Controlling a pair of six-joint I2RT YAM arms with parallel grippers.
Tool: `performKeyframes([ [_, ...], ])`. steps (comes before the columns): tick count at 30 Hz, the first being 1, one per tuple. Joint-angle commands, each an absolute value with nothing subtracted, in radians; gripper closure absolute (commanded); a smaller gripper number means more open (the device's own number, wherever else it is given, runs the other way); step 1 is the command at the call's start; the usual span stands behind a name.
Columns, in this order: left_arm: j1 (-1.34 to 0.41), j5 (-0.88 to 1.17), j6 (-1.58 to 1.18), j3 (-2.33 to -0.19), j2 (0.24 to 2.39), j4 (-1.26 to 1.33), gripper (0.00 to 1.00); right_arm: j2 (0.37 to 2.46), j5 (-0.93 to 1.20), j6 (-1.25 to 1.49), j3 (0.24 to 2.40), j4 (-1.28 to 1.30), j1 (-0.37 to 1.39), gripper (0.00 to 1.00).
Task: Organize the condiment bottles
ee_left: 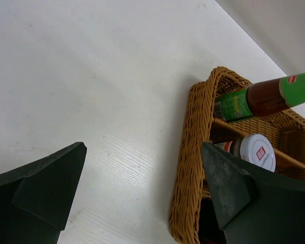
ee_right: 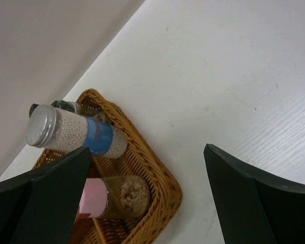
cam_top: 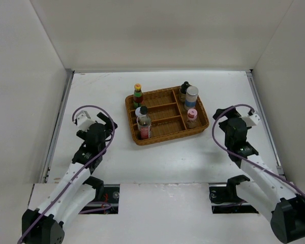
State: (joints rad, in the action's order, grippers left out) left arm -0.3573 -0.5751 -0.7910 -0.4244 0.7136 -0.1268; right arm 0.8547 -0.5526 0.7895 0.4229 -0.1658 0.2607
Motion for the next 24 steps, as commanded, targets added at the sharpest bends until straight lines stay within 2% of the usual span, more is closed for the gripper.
performKeyframes([
  [1, -0.343, -0.612, -0.775, -0.482, 0.689, -0.187, 0.0, 0.822, -0.54, 0.894, 0.471, -0.054, 0.257, 0.0],
  [4, -0.346, -0.669, -0.77, -0.492, 0.654, -0.196, 0.0, 0.801, -0.514, 0.917, 0.473, 0.012, 0.254, 0.0],
  [11, -0.364, -0.664, -0.713, -0.56, 0.695, -0.296, 0.0, 0.727, -0.52, 0.925, 0.394, -0.015, 0.216, 0.0],
  [24, -0.398, -0.65, -0.67, -0.638, 0.686, -0.331, 0.0, 0.811, -0.463, 0.916, 0.388, -0.092, 0.22, 0.0],
])
